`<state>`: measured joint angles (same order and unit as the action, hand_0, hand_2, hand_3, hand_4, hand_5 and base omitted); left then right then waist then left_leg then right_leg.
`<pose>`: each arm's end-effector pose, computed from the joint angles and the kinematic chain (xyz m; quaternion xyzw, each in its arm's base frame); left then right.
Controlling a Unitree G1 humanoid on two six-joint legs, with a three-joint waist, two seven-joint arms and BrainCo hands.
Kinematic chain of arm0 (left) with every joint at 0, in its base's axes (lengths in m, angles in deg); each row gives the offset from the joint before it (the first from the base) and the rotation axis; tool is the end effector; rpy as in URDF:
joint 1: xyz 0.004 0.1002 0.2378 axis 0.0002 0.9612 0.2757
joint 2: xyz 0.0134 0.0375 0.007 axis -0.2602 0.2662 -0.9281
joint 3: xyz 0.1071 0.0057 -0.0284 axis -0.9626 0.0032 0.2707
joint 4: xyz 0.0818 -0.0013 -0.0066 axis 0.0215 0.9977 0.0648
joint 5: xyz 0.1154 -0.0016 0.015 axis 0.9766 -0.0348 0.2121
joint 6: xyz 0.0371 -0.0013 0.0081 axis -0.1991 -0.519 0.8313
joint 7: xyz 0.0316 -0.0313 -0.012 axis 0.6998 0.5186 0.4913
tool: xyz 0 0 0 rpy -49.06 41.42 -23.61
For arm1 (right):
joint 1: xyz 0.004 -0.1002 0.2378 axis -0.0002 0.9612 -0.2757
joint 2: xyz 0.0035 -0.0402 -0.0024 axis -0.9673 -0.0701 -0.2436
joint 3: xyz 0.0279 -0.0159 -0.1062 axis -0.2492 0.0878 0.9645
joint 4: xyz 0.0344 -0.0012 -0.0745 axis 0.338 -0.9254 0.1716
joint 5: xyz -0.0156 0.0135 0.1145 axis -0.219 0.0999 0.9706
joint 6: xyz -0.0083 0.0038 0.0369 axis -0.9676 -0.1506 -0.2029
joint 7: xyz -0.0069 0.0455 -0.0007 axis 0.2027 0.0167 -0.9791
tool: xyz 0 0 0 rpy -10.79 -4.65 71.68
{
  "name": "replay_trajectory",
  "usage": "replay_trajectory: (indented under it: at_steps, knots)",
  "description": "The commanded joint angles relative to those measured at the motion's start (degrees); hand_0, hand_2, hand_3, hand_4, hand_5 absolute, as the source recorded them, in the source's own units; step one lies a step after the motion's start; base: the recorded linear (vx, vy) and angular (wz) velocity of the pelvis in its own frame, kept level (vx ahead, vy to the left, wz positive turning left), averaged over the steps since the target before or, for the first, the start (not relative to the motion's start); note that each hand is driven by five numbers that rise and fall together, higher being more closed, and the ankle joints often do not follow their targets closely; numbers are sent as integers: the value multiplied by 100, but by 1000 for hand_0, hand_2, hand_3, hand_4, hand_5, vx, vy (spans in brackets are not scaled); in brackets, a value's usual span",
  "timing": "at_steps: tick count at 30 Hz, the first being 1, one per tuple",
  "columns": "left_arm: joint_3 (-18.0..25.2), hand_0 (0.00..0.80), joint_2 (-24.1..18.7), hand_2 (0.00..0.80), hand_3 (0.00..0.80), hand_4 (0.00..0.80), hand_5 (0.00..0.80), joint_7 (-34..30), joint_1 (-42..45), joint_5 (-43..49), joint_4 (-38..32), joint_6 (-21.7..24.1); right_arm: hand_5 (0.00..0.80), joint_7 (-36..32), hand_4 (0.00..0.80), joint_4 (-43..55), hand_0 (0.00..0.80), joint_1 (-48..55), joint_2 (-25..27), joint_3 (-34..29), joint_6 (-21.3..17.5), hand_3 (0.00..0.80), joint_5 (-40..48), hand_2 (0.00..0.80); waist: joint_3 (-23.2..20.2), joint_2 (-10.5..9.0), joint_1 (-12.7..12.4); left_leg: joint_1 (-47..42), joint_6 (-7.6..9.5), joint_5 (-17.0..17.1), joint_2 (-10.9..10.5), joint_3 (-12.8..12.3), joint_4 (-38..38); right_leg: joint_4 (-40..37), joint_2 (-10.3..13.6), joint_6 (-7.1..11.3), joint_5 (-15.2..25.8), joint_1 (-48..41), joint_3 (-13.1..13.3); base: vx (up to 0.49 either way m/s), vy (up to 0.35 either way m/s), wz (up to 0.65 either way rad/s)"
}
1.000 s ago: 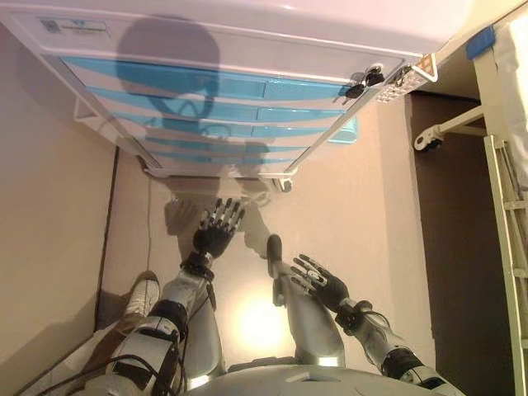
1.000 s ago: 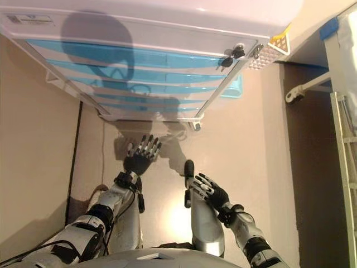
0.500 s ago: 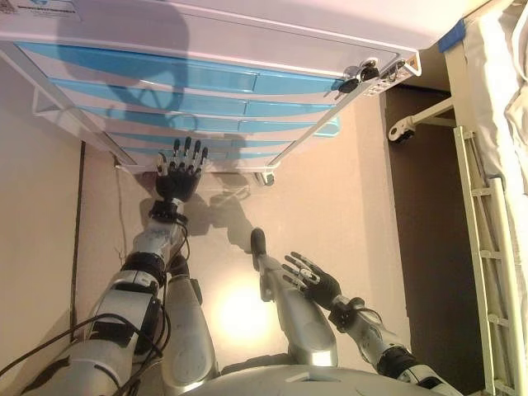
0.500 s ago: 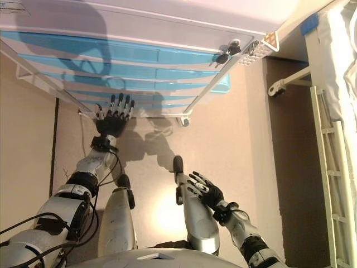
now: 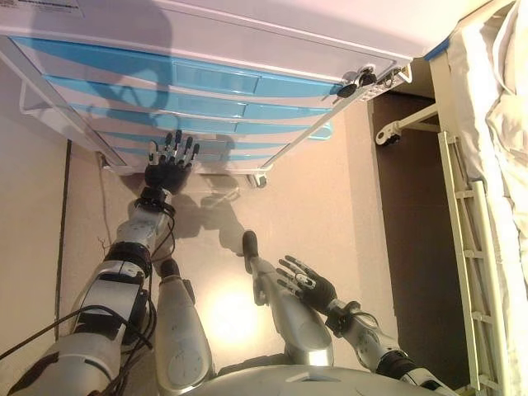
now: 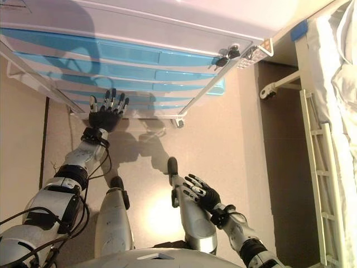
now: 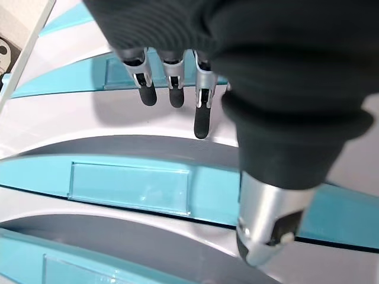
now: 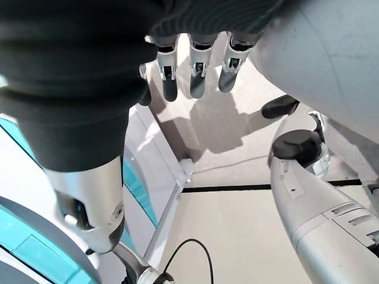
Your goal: Open the drawer and pick up the medicine
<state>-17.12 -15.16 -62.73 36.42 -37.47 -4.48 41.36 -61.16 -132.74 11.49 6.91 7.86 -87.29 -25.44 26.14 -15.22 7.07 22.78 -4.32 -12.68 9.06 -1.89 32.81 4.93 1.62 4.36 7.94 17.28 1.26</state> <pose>0.3262 0.2532 0.0516 -0.6013 -0.0396 -0.0964 0.7922 0.1624 -0.1568 -0.0985 0.3179 0.2891 0.2436 0.8695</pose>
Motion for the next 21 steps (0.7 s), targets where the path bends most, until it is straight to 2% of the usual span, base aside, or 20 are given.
replay_trajectory:
  at_steps: [1, 10, 21]
  knots:
    - [119, 0, -485, 0, 0, 0, 0, -385, -1383, -147, -319, 222, 0, -162, 0, 83, 0, 692, 155, 510, 23, 0, 37, 0, 6, 110, 38, -159, 261, 420, -133, -250, -859, 321, -182, 192, -415, -278, -7, -84, -65, 2]
    - [-7, 0, -526, 0, 0, 0, 0, -686, -1368, -115, -1118, 310, 0, -72, 0, 210, 0, 763, 143, 537, -26, 0, 49, 0, 88, 121, -39, -272, 242, 469, -157, -194, -1023, 239, -162, 187, -385, -367, -53, 8, -10, 6]
    - [-51, 0, -172, 0, 0, 0, 0, -664, -950, -108, -2421, 358, 0, 163, 0, 398, 0, 735, 91, 420, -16, 0, 17, 0, 222, 194, -211, -406, 233, 557, -242, -57, -1218, 216, -106, 144, -349, -444, -205, 1, -3, 3]
